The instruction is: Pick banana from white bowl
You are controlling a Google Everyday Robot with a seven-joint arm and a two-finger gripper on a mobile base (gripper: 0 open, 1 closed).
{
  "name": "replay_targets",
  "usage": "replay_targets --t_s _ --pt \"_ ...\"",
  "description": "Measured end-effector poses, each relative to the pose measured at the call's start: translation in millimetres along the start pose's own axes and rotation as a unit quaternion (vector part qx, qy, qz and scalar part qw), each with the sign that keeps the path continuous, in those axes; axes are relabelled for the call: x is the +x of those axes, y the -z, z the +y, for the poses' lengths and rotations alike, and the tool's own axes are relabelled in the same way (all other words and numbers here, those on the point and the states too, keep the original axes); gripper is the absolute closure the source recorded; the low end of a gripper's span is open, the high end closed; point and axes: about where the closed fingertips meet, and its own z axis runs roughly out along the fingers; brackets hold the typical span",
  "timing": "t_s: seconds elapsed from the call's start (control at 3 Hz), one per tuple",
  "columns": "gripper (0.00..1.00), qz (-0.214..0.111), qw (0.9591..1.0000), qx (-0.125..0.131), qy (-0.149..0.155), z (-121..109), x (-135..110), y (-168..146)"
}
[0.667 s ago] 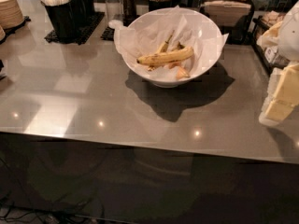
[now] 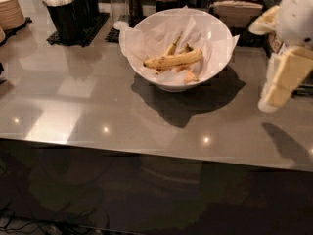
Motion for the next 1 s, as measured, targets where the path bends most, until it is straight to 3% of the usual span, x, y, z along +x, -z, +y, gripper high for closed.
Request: replay_targets --t_s 0.33,0.67,1.0 --pt "0.0 -0.081 0.9895 -0.036 0.115 -42 -65 -23" --pt "0.0 -0.152 0.9675 -0.056 0.194 -73 -128 -38" --pt "0.0 -0.195 0.9519 -0.06 0.228 -98 -175 -52"
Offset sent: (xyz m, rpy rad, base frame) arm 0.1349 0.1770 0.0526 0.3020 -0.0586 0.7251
